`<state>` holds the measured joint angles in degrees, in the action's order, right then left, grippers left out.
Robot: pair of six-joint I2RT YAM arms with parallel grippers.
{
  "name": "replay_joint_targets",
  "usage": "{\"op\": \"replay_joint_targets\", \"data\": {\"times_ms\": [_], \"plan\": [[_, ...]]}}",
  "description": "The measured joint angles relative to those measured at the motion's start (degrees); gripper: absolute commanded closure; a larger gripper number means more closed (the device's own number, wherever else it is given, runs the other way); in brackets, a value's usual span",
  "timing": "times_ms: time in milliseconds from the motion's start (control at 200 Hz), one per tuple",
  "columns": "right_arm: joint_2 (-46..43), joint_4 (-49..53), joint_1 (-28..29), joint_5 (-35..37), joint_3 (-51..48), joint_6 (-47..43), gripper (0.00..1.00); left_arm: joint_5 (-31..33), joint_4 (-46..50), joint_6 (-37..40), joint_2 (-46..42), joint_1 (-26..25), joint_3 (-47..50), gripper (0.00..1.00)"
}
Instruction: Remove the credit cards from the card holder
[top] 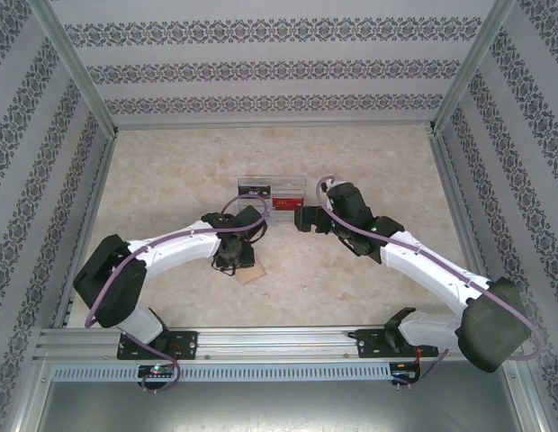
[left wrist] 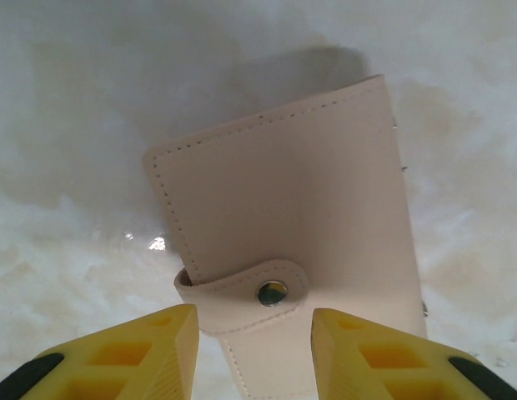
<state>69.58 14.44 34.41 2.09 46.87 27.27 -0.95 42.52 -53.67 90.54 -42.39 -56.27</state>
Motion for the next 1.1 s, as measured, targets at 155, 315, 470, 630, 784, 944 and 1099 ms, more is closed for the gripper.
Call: {"op": "replay_joint_targets", "data": {"times_ms": [155, 315, 470, 630, 784, 944, 1099], "plan": [[-0.09, 0.55, 0.26, 0.0, -0.57, 0.72, 0.02, 0.15, 1.16, 0.04, 3.85, 0.0, -1.68, 0.57], [-0.63, 0.61, 0.35, 0.02, -0.7, 1.11, 0.02, 0.35, 2.99, 0.74, 6.97, -0.02, -4.09, 0.45], [-1.07, 0.66, 0.37, 0.04, -1.44, 1.55, 0.02, 0.85, 5.42, 1.46, 8.92, -0.17, -6.38, 0.51], [-1.09, 0.83, 1.01, 0.26, -1.86, 2.23, 0.02, 1.44, 6.91, 2.99, 10.67, -1.03, -8.57, 0.65], [-1.07, 0.83, 1.11, 0.48, -1.86, 2.71, 0.02, 1.77, 8.07, 4.22, 11.1, -1.11, -9.55, 0.87], [-0.7, 0.83, 2.34, 0.68, -1.84, 2.86, 0.02, 2.38, 8.35, 5.14, 11.1, -1.14, -9.75, 0.85], [0.52, 0.85, 3.34, 0.7, -1.73, 2.89, 0.02, 2.89, 8.31, 5.97, 10.99, -1.11, -9.73, 0.87]]}}
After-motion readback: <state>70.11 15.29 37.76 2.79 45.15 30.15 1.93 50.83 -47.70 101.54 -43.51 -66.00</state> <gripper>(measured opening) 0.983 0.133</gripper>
